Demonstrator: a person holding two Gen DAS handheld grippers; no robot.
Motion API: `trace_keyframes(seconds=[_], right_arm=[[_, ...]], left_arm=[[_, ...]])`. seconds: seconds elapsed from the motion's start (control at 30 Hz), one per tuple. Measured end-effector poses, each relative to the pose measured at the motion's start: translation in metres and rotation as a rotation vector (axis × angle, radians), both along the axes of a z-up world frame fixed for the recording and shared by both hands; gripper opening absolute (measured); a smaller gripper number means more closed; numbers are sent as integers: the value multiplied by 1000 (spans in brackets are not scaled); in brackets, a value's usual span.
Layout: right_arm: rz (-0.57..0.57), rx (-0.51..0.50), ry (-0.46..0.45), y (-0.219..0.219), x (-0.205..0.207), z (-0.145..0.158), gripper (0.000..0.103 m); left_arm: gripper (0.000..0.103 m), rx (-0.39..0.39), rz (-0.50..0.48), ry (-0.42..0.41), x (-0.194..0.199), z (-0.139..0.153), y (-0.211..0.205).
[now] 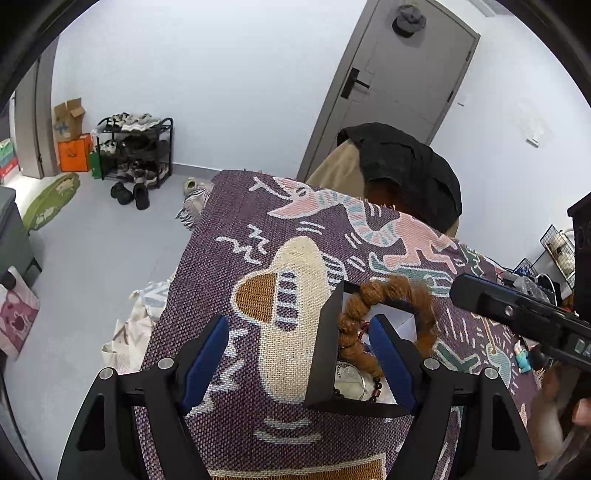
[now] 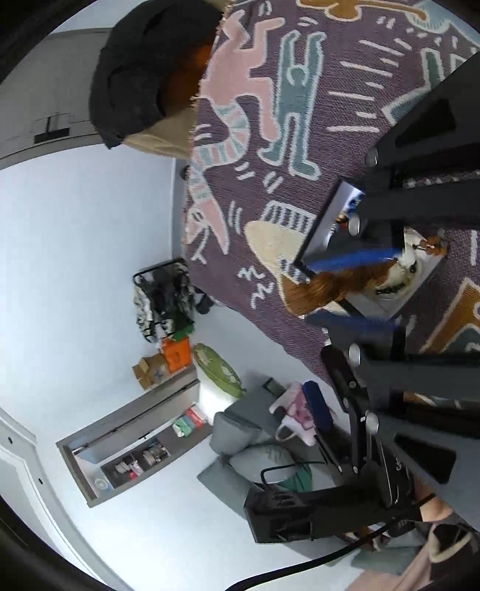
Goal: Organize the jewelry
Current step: 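Carry the brown bead bracelet into the black box and open the right tool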
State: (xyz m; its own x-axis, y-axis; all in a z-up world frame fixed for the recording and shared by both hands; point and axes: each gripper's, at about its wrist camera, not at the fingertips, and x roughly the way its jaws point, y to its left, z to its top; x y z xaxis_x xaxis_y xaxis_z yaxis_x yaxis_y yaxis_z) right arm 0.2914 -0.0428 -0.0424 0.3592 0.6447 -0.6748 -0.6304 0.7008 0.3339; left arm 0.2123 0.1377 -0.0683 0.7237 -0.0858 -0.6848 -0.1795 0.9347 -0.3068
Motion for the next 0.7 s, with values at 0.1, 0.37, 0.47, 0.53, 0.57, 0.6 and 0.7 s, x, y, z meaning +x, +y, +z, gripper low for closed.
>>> trace_keyframes(seconds=[0.1,0.37,0.47,0.53,0.57,0.6,0.7], right_arm=[[-54,4,-43,-15,-3,6,74],[-115,7,-36,-56,-10,8,74],[-149,1,-36,-72,-14,7,74],[-174,7,-39,-85,-18,8,74],[-184,11,-39,-90,-19,9,74],[-200,18,-41,-99,-21,10,74],[-242,22,-48,-118,-26,12,74]], left_arm=[[79,1,1,-6,-1,3,-2],[79,-3,-28,-10,1,8,-20],[79,5,-49,-7,1,11,-32],[79,13,-55,-9,0,15,-40],[79,19,-56,-10,-1,17,-43],[79,24,-58,-11,-2,18,-46],[80,33,-63,-15,-6,22,-55]])
